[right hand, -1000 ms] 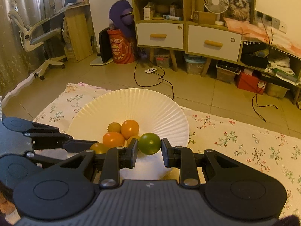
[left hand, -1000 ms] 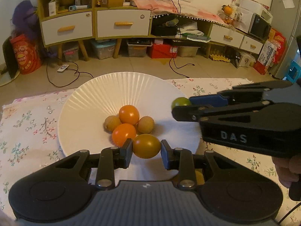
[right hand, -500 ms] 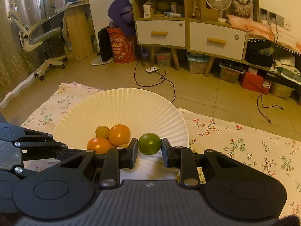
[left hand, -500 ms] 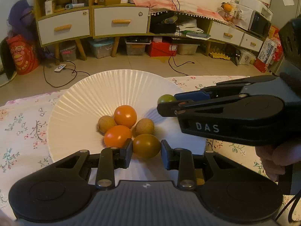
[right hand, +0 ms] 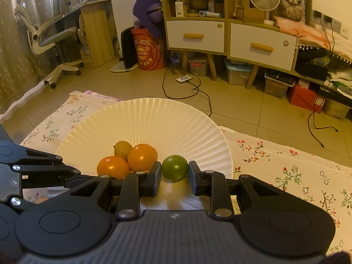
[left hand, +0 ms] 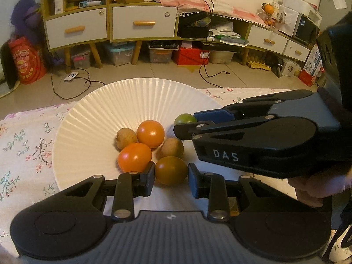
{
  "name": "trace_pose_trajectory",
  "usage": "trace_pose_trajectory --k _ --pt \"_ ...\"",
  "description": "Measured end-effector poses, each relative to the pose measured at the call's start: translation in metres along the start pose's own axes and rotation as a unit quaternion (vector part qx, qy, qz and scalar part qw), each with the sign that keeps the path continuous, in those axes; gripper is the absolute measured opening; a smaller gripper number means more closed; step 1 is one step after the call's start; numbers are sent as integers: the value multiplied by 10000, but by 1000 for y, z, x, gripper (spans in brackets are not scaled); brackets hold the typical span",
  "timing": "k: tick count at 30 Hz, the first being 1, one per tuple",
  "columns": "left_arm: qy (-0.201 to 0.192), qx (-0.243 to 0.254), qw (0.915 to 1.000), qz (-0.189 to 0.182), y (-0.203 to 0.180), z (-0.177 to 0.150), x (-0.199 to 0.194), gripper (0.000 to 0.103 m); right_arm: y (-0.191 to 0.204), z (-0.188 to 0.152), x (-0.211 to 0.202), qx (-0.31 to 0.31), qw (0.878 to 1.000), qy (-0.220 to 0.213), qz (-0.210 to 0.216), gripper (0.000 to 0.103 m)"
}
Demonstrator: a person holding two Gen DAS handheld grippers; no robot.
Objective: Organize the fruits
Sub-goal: 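Lower both tomatoes onto the plate and open both tools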
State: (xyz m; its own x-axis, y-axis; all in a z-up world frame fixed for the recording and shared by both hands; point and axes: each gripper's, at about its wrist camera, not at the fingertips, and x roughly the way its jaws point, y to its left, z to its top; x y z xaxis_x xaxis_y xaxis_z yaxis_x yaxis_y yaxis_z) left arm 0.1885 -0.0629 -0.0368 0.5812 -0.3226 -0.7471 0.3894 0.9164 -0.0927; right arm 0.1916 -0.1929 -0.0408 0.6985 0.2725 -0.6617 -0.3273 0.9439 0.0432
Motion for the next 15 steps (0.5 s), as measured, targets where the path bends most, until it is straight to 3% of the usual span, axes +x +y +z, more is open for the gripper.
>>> trace_pose_trajectory --k 10,15 --pt "7 89 10000 -7 0 0 -2 16 0 2 -3 17 10000 -43 48 26" --pt "14 197 9998 -7 -3 -1 -5 26 -1 4 -12 52 9999 -73 54 42"
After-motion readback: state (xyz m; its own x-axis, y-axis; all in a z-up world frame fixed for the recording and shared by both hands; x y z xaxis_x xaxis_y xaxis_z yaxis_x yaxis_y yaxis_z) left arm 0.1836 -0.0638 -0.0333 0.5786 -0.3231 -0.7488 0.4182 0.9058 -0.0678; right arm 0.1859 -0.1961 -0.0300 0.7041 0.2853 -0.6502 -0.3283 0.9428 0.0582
